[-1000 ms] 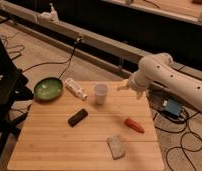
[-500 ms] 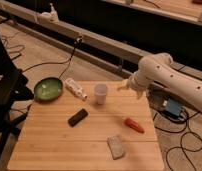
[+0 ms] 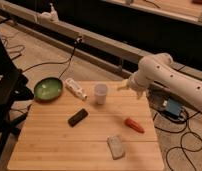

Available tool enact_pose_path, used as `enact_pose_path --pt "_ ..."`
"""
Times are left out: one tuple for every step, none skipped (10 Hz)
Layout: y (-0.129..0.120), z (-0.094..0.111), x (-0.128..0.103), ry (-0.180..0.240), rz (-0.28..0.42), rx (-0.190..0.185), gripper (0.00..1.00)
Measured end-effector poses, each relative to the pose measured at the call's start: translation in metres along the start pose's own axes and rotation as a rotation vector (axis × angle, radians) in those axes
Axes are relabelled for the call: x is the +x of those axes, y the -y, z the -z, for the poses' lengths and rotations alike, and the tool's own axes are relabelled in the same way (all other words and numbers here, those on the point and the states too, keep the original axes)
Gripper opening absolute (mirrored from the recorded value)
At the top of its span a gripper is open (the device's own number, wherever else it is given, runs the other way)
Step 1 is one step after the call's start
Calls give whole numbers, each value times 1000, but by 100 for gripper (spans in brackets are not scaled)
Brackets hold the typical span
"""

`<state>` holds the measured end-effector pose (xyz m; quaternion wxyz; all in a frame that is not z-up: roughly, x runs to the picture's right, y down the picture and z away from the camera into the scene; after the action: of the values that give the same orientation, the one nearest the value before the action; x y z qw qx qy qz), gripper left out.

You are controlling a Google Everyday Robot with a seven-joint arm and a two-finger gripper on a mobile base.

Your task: Place the white sponge in the ceramic bowl

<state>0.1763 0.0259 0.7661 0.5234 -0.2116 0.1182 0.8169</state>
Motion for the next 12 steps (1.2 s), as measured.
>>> enact_pose_path --pt "0 -1 0 -1 0 0 71" --pt "0 -1 0 -1 0 0 71" --pt "0 -1 0 -1 0 0 71" --pt "0 -1 0 -1 0 0 71" --pt "0 -1 0 -1 0 0 71" --pt "0 -1 0 -1 0 0 71" --pt "0 -1 0 -1 0 0 71" --pt "0 -1 0 -1 0 0 71" --pt "0 -1 0 -2 0 0 71" --pt "0 -1 2 -4 5 0 71" --pt "-3 0 9 -20 37 -2 71" --pt "-9 0 24 -50 100 -6 71"
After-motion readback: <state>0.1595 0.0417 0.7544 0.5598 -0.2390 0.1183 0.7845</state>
